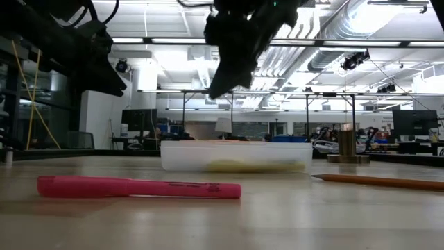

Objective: Pick & place school supplies into a supply box
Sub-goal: Put the black pen into the orange supply box

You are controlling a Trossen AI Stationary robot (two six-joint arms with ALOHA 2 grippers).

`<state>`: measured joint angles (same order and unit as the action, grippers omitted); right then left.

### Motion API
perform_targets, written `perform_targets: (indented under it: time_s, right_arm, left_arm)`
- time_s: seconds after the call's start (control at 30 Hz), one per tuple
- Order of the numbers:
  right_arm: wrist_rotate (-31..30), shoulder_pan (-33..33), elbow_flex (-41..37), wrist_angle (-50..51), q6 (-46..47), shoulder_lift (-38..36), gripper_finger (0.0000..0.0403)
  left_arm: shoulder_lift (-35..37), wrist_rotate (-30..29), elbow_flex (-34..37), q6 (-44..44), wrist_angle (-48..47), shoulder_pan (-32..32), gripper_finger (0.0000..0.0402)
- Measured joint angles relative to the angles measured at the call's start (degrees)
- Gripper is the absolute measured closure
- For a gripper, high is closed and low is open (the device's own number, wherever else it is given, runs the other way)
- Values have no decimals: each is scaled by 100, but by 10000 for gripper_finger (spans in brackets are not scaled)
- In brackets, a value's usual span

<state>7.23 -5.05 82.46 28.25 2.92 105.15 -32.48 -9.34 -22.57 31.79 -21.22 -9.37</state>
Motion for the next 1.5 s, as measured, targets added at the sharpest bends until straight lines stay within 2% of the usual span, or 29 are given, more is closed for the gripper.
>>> perform_targets:
  time_s: [0.33,0.67,0.9,1.23,1.5]
  right_arm:
    - [-124,447,170,1034,120,-859,359]
    - [-311,1347,170,1458,961,-1489,359]
    - [-798,2062,170,2121,1777,-1647,359]
    - [-1077,2871,170,2835,2933,-1644,359]
    - [-1344,3554,170,3646,4224,-1644,359]
  left_arm:
    - [0,576,0,22,-193,0,261]
    - [-1,854,-1,31,-340,0,261]
    - [1,852,0,32,-338,0,261]
    - [-1,836,0,152,-338,0,261]
    - [-1,835,-1,380,-338,0,261]
